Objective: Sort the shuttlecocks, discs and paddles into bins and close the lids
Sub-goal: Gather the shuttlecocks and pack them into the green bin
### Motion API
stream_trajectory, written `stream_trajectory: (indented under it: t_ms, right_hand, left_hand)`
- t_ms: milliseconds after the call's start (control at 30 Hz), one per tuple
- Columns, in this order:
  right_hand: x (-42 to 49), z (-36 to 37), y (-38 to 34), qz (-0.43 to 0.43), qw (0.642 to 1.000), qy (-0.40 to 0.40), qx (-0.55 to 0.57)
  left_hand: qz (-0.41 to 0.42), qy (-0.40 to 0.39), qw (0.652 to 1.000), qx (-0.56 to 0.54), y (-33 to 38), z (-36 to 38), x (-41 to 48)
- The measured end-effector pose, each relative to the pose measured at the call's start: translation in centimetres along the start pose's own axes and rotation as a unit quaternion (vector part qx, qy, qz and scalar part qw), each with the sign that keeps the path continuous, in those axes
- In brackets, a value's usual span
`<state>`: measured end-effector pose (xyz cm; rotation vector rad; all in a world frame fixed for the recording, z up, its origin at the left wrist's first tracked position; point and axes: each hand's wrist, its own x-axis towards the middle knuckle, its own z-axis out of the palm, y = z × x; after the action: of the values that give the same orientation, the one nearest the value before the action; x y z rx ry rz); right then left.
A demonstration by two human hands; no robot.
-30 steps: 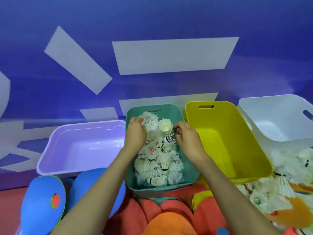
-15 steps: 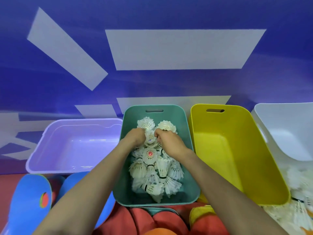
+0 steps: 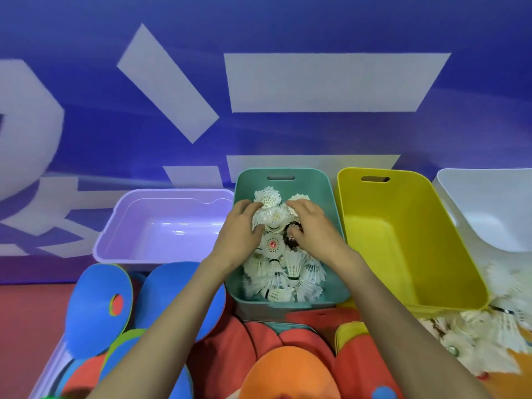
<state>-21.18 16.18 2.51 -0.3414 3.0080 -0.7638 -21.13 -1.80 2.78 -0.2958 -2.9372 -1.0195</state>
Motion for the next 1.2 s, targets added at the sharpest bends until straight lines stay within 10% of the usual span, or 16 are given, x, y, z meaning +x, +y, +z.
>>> stream_trajectory:
  t_ms: [400, 1200]
  right_hand:
    - [-11.1, 3.5, -15.0, -0.066, 0.988, 0.125, 0.061]
    - [-19.7, 22.7, -26.8, -0.043, 0.971, -0.210, -0.105]
  left_hand:
    - [0.008, 0.085, 0.995, -0.054, -7.6, -8.3, -16.9]
    - [-0.260, -0.140, 0.949, 0.108, -24.7, -10.3, -38.3]
